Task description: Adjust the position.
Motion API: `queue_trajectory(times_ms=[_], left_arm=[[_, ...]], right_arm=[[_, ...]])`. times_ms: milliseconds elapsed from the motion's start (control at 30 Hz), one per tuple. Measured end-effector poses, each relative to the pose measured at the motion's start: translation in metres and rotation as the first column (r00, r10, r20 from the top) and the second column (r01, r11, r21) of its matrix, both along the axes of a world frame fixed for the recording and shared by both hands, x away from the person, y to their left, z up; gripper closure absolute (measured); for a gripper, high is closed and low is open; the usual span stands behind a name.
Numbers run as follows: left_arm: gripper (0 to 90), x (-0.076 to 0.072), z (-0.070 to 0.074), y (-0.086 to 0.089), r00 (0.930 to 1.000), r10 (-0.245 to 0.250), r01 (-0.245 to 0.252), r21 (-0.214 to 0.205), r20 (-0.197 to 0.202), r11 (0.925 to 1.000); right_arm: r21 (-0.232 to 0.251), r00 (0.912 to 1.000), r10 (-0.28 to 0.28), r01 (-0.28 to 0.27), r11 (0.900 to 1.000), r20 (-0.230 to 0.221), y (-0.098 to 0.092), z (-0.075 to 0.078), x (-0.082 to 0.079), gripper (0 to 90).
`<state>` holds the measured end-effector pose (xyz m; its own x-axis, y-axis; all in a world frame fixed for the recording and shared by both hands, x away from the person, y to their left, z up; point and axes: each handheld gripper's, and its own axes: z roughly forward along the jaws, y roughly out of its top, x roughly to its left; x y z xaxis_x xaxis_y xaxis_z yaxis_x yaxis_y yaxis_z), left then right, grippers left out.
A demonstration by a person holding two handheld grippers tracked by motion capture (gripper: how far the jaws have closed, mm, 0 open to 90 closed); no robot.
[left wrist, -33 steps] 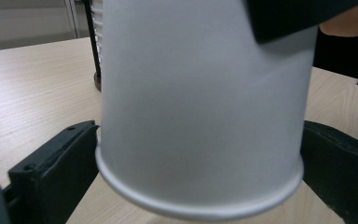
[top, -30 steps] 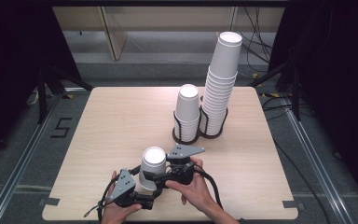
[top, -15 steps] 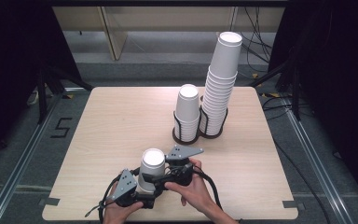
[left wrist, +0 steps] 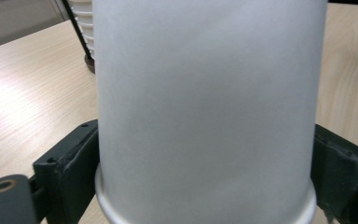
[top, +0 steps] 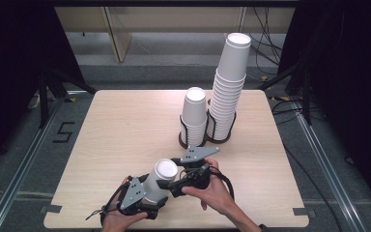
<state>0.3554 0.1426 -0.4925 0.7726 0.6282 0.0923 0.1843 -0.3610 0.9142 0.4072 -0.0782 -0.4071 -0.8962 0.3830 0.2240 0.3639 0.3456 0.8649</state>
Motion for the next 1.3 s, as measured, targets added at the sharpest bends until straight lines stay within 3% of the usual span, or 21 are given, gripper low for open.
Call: queue_trajectory(times_ms=[100, 167, 333, 433, 467, 533, 567, 600, 633, 700, 733, 800, 833, 900, 1033, 1067, 1133, 1300], left_arm=[[8.3, -0.001, 0.001, -0.001, 0.9997, -0.026, 0.026, 0.009, 0.002, 0.9996], [8.3, -0.001, 0.001, 0.000, 0.9995, -0.031, 0.031, 0.029, 0.002, 0.9991], [7.7, -0.001, 0.000, 0.000, 0.9972, -0.074, 0.074, 0.028, -0.004, 0.9969], [5.1, 0.000, 0.000, 0.002, 0.9975, -0.070, 0.070, -0.009, 0.009, 0.9975], [4.0, 0.000, 0.000, 0.002, 0.9978, -0.064, 0.065, -0.063, 0.015, 0.9959], [2.8, 0.000, 0.001, 0.003, 0.9980, -0.059, 0.061, -0.078, 0.022, 0.9951], [2.3, -0.001, 0.001, 0.002, 0.9982, -0.044, 0.048, -0.116, 0.041, 0.9921], [2.1, -0.001, 0.001, 0.002, 0.9982, -0.044, 0.048, -0.116, 0.041, 0.9921], [1.8, -0.001, 0.001, 0.001, 0.9982, -0.032, 0.039, -0.147, 0.051, 0.9883], [1.5, -0.001, 0.002, 0.000, 0.9973, -0.013, 0.024, -0.162, 0.073, 0.9865], [1.4, -0.001, 0.002, 0.001, 0.9968, -0.001, 0.014, -0.169, 0.079, 0.9855], [1.3, -0.001, 0.003, 0.003, 0.9970, 0.012, 0.001, -0.174, 0.076, 0.9847], [1.4, 0.000, 0.004, 0.006, 0.9970, 0.037, -0.021, -0.214, 0.068, 0.9765], [2.1, 0.002, 0.004, 0.008, 0.9951, 0.046, -0.024, -0.234, 0.088, 0.9719], [4.5, 0.002, 0.005, 0.010, 0.9964, 0.038, -0.021, -0.218, 0.076, 0.9758], [5.0, 0.003, 0.005, 0.012, 0.9956, 0.022, -0.002, -0.206, 0.092, 0.9784], [5.6, 0.003, 0.007, 0.013, 0.9947, 0.021, -0.002, -0.181, 0.100, 0.9834], [5.3, 0.001, 0.007, 0.015, 0.9918, 0.014, 0.009, -0.180, 0.127, 0.9837]], right_arm=[[-0.024, 0.9997, 0.016, -0.016, 0.9996, -0.021, -0.003, -0.002, 0.000, 17.5], [-0.015, 0.9992, 0.018, -0.019, 0.9997, -0.035, -0.004, -0.004, 0.001, 19.0], [0.006, 0.9963, 0.044, -0.044, 0.9990, -0.074, -0.005, -0.006, 0.003, 23.2], [0.033, 0.9939, 0.049, -0.046, 0.9984, -0.099, -0.005, -0.006, 0.004, 24.0], [0.067, 0.9920, 0.027, -0.019, 0.9976, -0.124, -0.008, -0.004, 0.005, 24.7], [0.077, 0.9929, 0.032, -0.024, 0.9967, -0.114, -0.009, -0.004, 0.006, 24.8], [0.109, 0.9910, 0.005, 0.009, 0.9940, -0.134, -0.012, -0.001, 0.005, 25.1], [0.128, 0.9928, 0.015, 0.000, 0.9918, -0.119, -0.012, -0.001, 0.007, 25.2], [0.135, 0.9928, 0.000, 0.017, 0.9907, -0.120, -0.013, 0.000, 0.007, 25.3], [0.157, 0.9913, -0.008, 0.029, 0.9871, -0.132, -0.013, 0.002, 0.004, 25.4], [0.166, 0.9934, -0.005, 0.024, 0.9858, -0.115, -0.013, 0.002, 0.005, 25.4], [0.166, 0.9931, -0.007, 0.027, 0.9858, -0.117, -0.013, 0.003, 0.005, 25.4], [0.182, 0.9901, -0.024, 0.049, 0.9821, -0.139, -0.014, 0.004, 0.005, 25.5], [0.202, 0.9908, -0.013, 0.040, 0.9786, -0.135, -0.016, 0.003, 0.007, 25.5], [0.210, 0.9892, -0.018, 0.049, 0.9765, -0.146, -0.017, 0.000, 0.009, 25.4], [0.211, 0.9851, -0.011, 0.048, 0.9764, -0.171, -0.018, 0.000, 0.010, 25.3], [0.212, 0.9832, -0.016, 0.055, 0.9757, -0.182, -0.019, -0.001, 0.010, 25.2], [0.219, 0.9753, -0.006, 0.056, 0.9741, -0.221, -0.020, -0.001, 0.010, 25.2]])
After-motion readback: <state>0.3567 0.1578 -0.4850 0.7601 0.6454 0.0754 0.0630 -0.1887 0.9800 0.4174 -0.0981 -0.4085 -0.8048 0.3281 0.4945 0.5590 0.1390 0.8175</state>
